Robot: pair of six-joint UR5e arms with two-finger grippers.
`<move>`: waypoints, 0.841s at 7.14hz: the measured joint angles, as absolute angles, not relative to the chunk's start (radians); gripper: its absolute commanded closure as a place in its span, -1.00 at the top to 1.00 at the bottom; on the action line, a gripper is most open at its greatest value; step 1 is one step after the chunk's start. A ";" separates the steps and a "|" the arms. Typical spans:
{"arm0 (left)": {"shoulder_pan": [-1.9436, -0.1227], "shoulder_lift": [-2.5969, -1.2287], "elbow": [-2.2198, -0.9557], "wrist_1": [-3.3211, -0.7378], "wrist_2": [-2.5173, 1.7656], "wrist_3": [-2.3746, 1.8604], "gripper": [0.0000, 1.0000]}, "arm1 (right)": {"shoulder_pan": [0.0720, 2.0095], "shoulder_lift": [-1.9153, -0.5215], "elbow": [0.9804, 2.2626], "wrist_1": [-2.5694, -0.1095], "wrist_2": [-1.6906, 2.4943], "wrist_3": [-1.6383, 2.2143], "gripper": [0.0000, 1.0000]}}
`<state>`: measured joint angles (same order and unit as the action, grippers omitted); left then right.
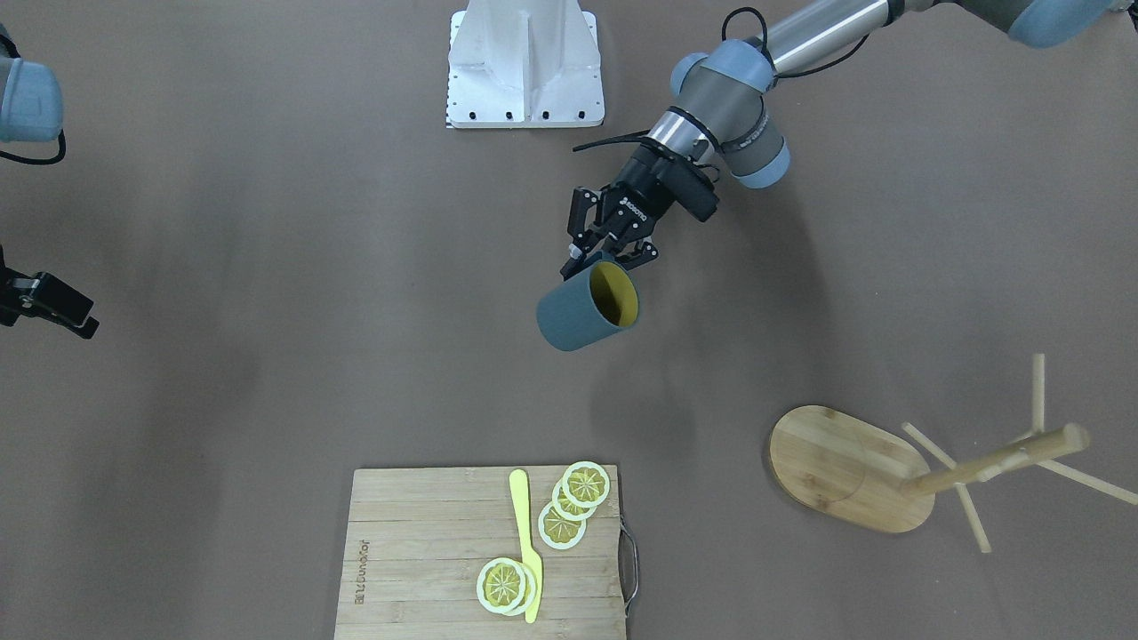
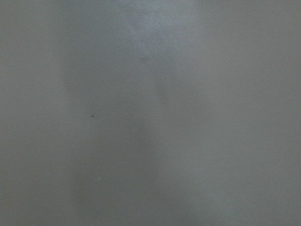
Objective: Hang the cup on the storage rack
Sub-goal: 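Lift the blue mug with the left gripper toward the wooden mug tree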
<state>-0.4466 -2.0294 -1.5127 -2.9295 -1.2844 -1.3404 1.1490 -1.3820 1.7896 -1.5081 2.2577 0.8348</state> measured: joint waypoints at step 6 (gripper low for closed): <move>-0.929 -2.042 -1.249 -3.195 -1.638 -2.392 -1.00 | 1.149 -1.377 1.815 -1.505 2.255 0.836 0.99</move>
